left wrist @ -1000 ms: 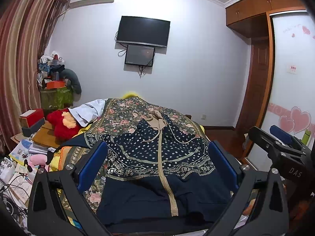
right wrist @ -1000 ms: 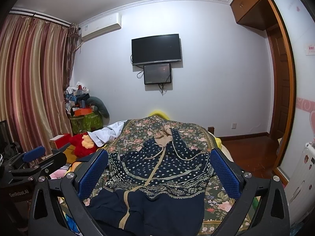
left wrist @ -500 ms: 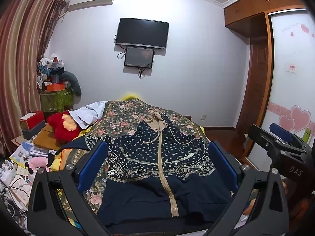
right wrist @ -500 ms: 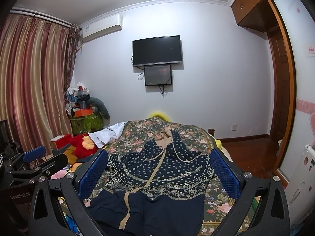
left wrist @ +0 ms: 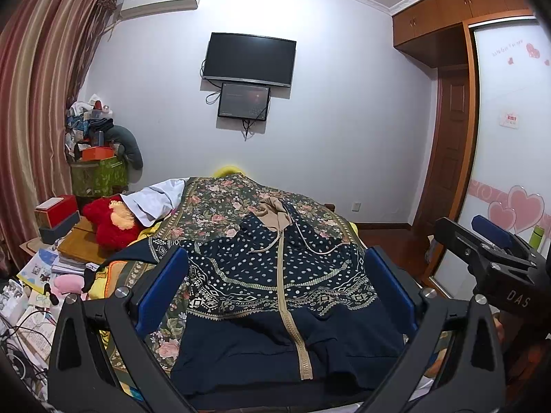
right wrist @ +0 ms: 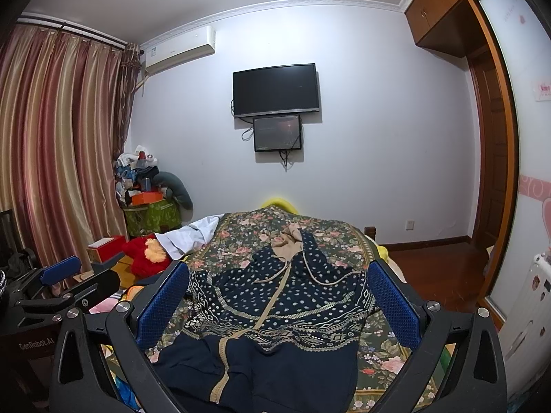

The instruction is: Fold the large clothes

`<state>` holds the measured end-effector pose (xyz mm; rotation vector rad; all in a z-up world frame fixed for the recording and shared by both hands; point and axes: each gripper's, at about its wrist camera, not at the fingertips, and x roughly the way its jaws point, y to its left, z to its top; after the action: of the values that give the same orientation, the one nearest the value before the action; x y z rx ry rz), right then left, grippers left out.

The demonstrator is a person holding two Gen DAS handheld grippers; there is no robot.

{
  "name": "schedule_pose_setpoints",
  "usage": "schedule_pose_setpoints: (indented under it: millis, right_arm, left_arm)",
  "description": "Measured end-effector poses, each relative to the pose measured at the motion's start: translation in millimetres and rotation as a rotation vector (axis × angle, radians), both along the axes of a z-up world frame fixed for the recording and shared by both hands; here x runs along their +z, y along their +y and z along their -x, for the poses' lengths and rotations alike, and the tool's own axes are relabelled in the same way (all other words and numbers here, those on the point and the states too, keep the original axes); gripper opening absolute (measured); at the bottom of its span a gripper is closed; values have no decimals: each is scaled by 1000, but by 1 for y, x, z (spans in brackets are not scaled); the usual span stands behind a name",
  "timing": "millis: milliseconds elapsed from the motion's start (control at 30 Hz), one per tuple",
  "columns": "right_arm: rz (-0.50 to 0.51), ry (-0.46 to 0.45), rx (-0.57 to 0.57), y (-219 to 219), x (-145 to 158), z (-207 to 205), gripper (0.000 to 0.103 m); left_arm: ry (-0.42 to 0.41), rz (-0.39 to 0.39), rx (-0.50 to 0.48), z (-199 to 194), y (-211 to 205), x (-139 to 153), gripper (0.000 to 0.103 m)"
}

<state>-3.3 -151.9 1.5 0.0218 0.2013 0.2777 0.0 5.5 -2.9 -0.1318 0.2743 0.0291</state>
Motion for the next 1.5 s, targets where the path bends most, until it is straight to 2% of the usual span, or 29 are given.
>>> schedule_pose_setpoints:
  millis: [900,1133,1267,1500]
  right_arm:
    - [23,10,10,10,-2,-9,103]
    - [67,35,-8,30,-13,-49,103]
    - [97,85,-24,43,-23,-87,103]
    - [148,190,8,71,-42,-168,103]
  left_arm:
    - [-17,17,27,-3,16,0,103]
    - [25,38,63,-31,44,-7,103]
    - [77,54,101,-60,71,-18,103]
    - [176,27,208,-119,127,-40,103]
